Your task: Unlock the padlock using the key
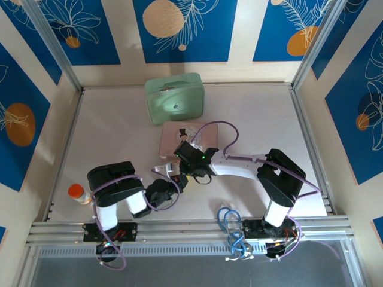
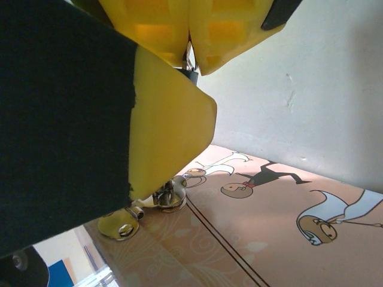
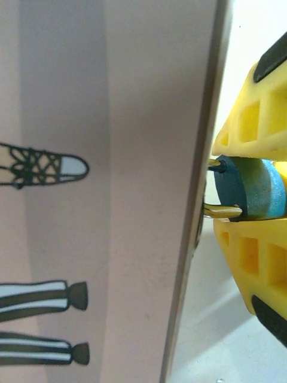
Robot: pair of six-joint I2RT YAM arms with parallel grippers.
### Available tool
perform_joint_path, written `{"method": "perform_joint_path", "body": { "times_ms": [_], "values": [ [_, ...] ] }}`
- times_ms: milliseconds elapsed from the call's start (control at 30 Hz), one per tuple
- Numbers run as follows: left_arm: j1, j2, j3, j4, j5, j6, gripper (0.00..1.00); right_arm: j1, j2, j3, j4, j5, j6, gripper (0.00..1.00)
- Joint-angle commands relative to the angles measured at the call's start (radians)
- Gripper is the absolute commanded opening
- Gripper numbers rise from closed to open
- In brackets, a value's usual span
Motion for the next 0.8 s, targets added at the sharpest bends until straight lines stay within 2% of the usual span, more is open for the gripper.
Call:
{"method": "perform_joint_path", "body": {
  "times_ms": [0,167,500,567,633,700,767],
  "values": [
    [0.011,0.018,0.015,0.003,0.013,0.022,0.00,0.004,0.032,-0.003,-0.017,0.016,-0.015,0.38],
    [0.010,0.016,0.010,0.003,0.012,0.005,0.00,-0.003,0.009,-0.052,0.071,0.025,-0.030,0.41],
    [0.010,0.021,0.012,0.003,0.009,0.005,0.00,-0.012,0.013,-0.054,0.080,0.017,-0.046,0.10],
    [0.010,0.022,0.011,0.003,0.007,0.006,0.00,-0.012,0.024,-0.033,0.045,0.015,-0.041,0.00],
    [0.010,0.022,0.007,0.003,0.002,0.006,0.00,-0.012,0.042,0.000,-0.014,0.014,-0.034,0.00],
    [0.011,0.022,0.006,0.003,-0.001,0.006,0.07,-0.006,0.055,0.029,-0.055,0.017,-0.035,0.00],
    [0.011,0.022,0.005,0.003,-0.002,0.006,0.20,0.004,0.063,0.053,-0.094,0.040,-0.037,0.00]
  ]
}}
